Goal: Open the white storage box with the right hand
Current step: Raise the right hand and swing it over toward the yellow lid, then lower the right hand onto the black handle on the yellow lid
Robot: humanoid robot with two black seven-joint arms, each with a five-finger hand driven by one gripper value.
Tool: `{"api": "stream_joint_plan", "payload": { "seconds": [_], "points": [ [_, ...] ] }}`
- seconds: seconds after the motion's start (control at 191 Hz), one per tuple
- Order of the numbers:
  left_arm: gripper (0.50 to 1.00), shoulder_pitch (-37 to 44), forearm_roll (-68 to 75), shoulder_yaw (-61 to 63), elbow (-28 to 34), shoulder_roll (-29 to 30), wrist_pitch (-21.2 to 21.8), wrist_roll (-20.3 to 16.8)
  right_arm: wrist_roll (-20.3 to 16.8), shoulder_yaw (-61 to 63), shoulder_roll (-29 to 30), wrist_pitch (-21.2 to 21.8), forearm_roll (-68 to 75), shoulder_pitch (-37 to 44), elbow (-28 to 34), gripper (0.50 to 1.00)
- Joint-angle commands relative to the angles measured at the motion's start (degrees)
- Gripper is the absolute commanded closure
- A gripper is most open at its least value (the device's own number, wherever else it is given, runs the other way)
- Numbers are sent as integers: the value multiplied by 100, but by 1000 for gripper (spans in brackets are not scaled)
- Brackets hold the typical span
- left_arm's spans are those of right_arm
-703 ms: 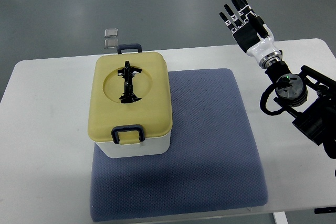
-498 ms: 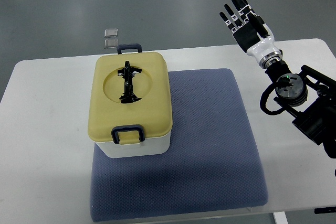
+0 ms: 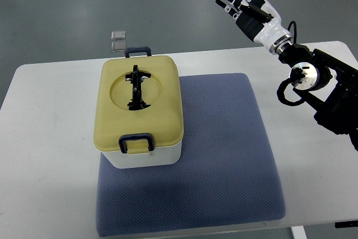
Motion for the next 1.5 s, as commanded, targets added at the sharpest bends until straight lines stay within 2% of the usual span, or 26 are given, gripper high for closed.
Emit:
{"api": "stream_joint_plan", "payload": {
  "seconds": [0.0,0.115,0.194,0.246,0.252,0.262,0.362,0.472,0.577,0.718,0.923,1.353,1.494],
  "points": [
    [500,0,1,0,0,0,0,9,0,-844,-132,6,-951,679,-9,566],
    [500,0,10,9,0,0,0,9,9,-1847,-300,58,-1883,1453,0,566],
    [500,0,10,9,-44,0,0,17,35,-2558,-256,-117,-2787,2102,0,566],
    [500,0,10,9,-44,0,0,17,35,-2559,-256,-117,-2789,2103,0,566],
    [500,0,10,9,-70,0,0,17,61,-2924,-238,-370,-3485,2443,0,566],
    [500,0,10,0,-70,0,0,17,70,-3006,-238,-424,-3666,2516,9,566],
    [500,0,10,0,-79,0,-8,17,105,-3490,-168,-671,-5030,3070,123,566],
    [500,-9,10,0,-79,0,0,17,475,-3815,-115,-838,-6383,3466,466,566],
    [500,-9,10,0,-79,0,-8,17,791,-3991,-10,-1172,-7341,3720,773,568],
    [500,0,1,0,-70,0,0,17,923,-4272,245,-1427,-7491,3931,1098,568],
    [500,-9,1,-9,-79,0,-8,17,1063,-4536,737,-1831,-7561,3949,1098,570],
    [500,0,1,-9,-70,0,0,17,1063,-4844,843,-1989,-7640,3870,984,581],
    [500,0,1,-9,-70,0,0,17,1063,-4888,940,-2077,-7640,3782,870,621]
  ]
}}
